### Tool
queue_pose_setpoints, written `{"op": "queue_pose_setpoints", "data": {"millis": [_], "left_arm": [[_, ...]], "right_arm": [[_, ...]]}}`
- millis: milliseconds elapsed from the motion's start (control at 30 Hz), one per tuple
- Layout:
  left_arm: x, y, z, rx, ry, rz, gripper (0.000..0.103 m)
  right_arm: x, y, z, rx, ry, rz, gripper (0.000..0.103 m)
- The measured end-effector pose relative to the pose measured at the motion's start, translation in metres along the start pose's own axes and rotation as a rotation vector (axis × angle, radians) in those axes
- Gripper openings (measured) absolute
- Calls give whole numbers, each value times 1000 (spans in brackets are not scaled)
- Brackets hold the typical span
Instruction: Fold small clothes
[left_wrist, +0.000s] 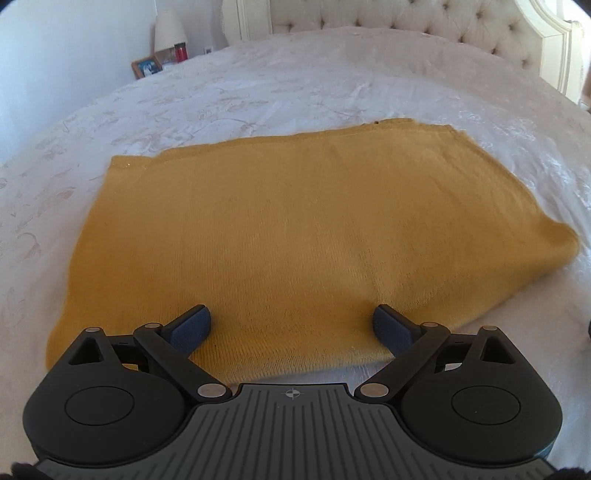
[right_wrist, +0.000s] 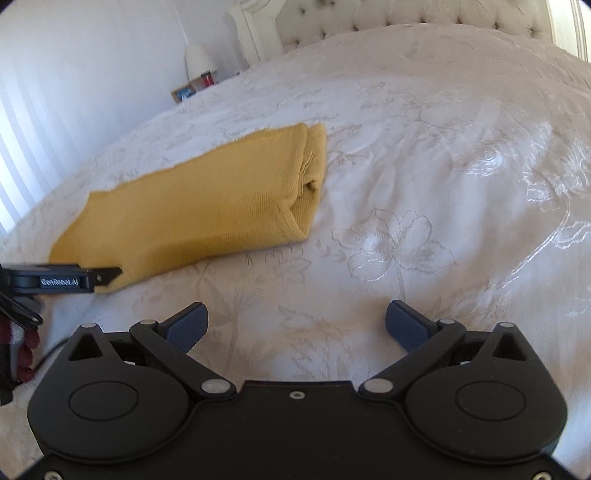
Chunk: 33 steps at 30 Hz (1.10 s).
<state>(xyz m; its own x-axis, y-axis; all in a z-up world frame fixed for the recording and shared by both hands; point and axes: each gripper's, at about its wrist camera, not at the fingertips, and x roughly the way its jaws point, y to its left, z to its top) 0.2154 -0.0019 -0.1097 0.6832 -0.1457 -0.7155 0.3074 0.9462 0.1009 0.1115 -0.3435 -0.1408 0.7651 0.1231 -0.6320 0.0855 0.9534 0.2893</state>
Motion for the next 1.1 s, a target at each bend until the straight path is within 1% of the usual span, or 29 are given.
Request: {"op": "queue_pose_setpoints", "data": {"millis": [167, 200, 333, 367, 433, 500, 533, 567, 633, 667, 767, 867, 1000, 1100], "left_arm": [[0, 2, -6, -29, -33, -7, 99], [1, 3, -7, -30, -42, -6, 102], [-4, -2, -16, -29, -90, 15, 102], [-5, -2, -16, -23, -91, 14, 102], [-6, 1, -12, -13, -66, -15, 102], [-10, 7, -8, -18, -45, -56, 100], [-14, 11, -7, -26, -46, -71, 96], [-20, 15, -6, -31, -57, -82, 86], [-31, 23, -6, -33, -85, -89, 85], [-37, 28, -6, -41, -106, -80, 85], [-51, 51, -2, -104, -148, -47, 85], [-52, 81, 7, -197, -157, -23, 86], [-40, 122, 16, -352, -139, 16, 86], [-26, 141, 18, -423, -77, 12, 86]], "right_arm": [[3, 7, -2, -35, 18, -47, 103], [3, 8, -2, -36, 19, -52, 103], [4, 7, -2, -26, 25, -53, 103], [4, 6, -2, -22, 26, -50, 103], [3, 5, -2, -17, 29, -44, 103], [3, 4, -2, -18, 30, -38, 103], [3, 4, -2, -20, 31, -35, 103], [3, 3, -2, -21, 31, -32, 103], [2, 3, -2, -24, 31, -29, 103], [2, 3, -2, -25, 30, -29, 103], [3, 4, -3, -32, 27, -34, 103], [3, 7, -5, -41, 21, -43, 103], [3, 8, -6, -50, 19, -49, 103], [3, 8, -6, -51, 18, -50, 103]]}}
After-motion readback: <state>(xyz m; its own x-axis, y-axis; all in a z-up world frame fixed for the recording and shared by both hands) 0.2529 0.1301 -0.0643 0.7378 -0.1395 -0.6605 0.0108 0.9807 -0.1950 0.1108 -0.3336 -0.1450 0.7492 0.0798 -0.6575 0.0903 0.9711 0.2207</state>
